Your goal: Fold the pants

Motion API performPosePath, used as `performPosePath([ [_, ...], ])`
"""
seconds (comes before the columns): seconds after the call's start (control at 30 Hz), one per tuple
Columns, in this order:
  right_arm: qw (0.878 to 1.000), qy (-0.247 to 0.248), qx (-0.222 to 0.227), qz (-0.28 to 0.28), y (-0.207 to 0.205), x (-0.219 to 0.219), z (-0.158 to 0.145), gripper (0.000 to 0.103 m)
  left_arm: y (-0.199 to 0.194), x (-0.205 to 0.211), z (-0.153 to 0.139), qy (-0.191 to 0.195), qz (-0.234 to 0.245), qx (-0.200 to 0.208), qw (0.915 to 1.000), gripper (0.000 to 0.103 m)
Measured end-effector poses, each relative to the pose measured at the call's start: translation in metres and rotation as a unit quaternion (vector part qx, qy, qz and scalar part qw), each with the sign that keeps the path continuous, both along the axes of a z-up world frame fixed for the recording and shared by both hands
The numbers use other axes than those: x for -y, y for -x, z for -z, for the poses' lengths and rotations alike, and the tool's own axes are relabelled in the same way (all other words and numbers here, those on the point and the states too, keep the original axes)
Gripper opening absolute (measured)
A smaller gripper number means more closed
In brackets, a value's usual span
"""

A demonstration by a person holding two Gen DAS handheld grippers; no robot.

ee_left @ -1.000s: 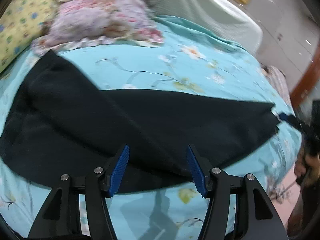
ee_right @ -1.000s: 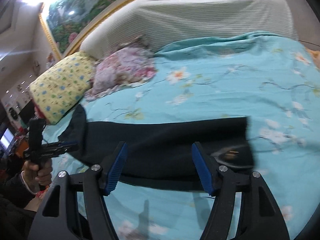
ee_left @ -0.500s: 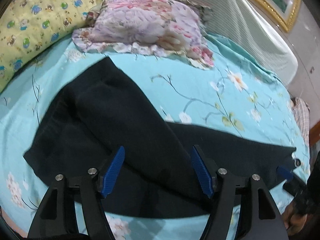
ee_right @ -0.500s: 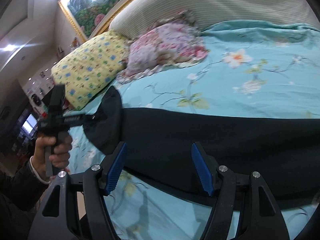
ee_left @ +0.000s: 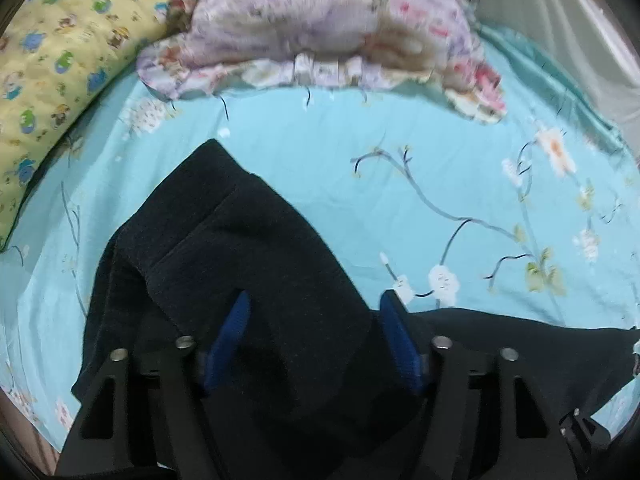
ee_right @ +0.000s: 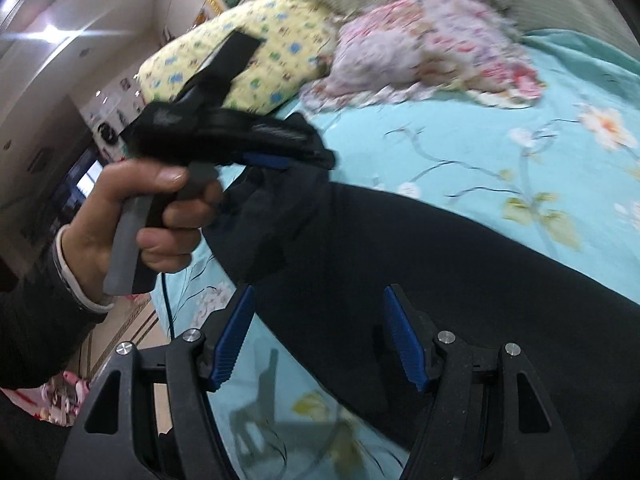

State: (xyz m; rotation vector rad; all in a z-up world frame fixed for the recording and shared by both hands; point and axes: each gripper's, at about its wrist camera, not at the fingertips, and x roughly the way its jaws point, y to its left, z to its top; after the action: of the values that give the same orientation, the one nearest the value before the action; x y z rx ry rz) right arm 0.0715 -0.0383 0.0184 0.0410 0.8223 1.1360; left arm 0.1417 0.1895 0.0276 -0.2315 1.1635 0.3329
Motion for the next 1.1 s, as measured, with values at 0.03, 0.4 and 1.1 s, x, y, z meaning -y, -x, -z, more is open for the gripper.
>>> performPosePath([
  [0.03,1.000,0.007,-0.004,-0.006,-0.002,-0.010,0.003,0.068,-0.002,0.000,0.003,-0.001,0.001,-0.005,1.0000,0.056],
  [0.4,0.999,0.028,-0.027,-0.012,-0.013,-0.041,0.025,0.011,0.036,-0.015,-0.011,0.046,0.002,0.070,0.9965,0.004],
  [1.1,0.991,0.086,0.086,-0.047,0.034,-0.056,0.002,0.007,0.191,-0.063,-0.005,0.197,-0.112,0.235,0.9452,0.004],
])
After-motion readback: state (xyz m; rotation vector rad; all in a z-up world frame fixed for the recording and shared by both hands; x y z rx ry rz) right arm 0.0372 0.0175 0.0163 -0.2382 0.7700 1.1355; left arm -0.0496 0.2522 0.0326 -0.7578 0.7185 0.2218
